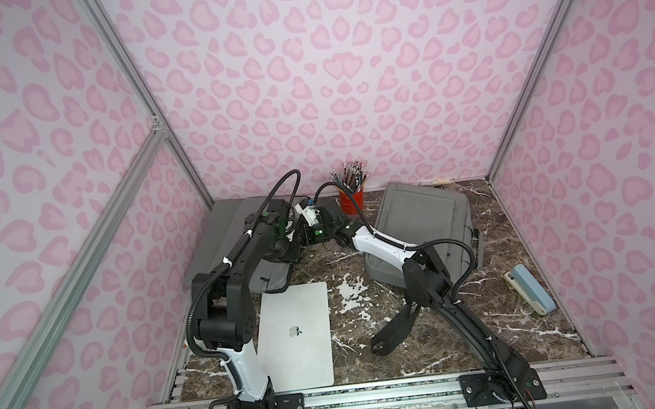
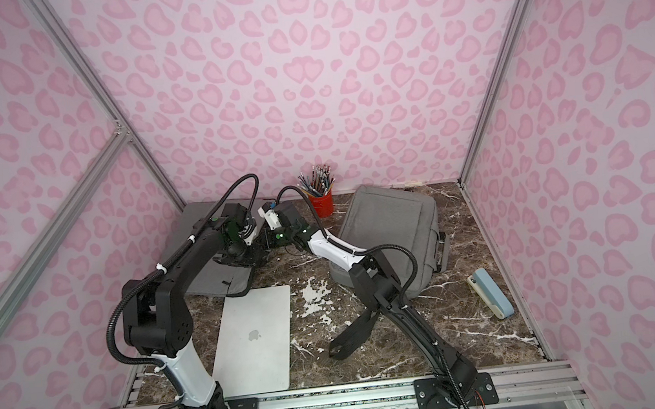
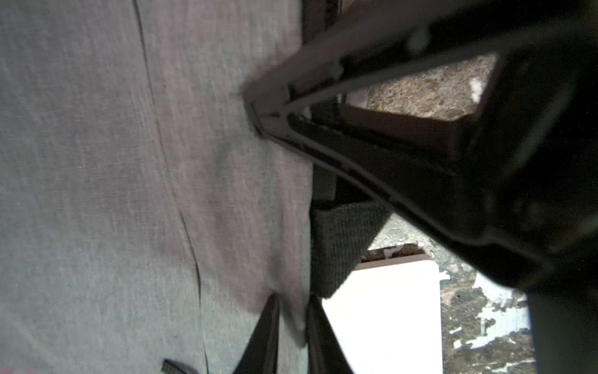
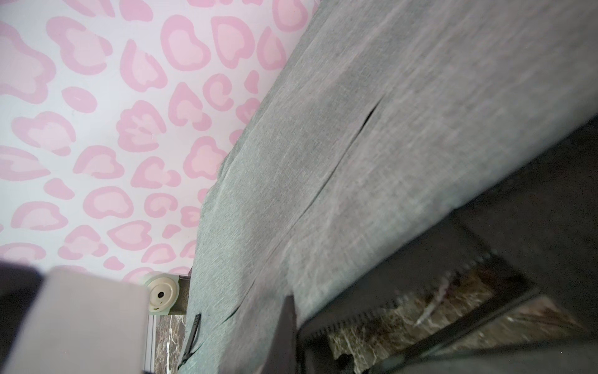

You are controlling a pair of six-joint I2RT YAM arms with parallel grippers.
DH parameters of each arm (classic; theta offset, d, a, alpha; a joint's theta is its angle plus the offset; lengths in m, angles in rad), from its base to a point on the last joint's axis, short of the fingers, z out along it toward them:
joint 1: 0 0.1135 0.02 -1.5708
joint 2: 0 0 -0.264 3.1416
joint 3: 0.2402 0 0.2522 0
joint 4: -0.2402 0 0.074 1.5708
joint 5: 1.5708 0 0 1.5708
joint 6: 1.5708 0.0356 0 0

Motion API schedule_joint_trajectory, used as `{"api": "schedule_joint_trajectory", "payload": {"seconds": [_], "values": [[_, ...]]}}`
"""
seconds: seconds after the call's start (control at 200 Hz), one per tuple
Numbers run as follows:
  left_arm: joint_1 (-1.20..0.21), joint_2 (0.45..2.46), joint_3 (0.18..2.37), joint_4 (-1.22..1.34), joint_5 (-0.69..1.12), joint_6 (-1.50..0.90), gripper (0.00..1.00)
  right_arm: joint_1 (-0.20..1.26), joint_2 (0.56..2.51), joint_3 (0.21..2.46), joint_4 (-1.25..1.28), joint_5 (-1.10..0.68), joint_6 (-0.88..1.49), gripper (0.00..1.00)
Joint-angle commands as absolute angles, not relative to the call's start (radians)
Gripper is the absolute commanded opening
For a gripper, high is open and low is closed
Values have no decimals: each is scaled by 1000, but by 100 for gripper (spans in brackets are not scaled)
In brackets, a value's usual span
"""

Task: Open the zippered laptop bag and take out the laptop
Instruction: Place the zippered laptop bag in the zippered laptop bag.

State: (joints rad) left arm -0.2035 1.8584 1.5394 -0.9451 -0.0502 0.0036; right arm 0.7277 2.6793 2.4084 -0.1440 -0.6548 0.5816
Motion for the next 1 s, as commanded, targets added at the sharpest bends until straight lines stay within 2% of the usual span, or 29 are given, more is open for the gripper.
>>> {"api": "schedule_joint_trajectory", "payload": {"seconds": [0.0,0.12,0.16,0.235,0.365,0.48,0.695,0.995], "values": [[-202,1874,1556,-976,-87,22,18,732,2657,2403,-67,-680,581,0],[-200,1882,1571,-983,-85,26,3,732,2655,2400,-67,-680,579,0],[-200,1879,1576,-985,-78,27,2,732,2653,2398,-68,-679,575,0],[-199,1868,1587,-991,-63,27,2,730,2645,2393,-71,-674,567,9],[-194,1843,1602,-995,-57,26,2,723,2586,2328,-58,-635,558,35],[-181,1835,1617,-1001,-31,23,2,708,2461,2145,41,-569,572,44],[-156,1827,1665,-1027,20,26,2,670,2228,1782,248,-531,639,49],[-137,1825,1667,-1055,87,40,2,706,2134,1510,382,-591,740,49]]}}
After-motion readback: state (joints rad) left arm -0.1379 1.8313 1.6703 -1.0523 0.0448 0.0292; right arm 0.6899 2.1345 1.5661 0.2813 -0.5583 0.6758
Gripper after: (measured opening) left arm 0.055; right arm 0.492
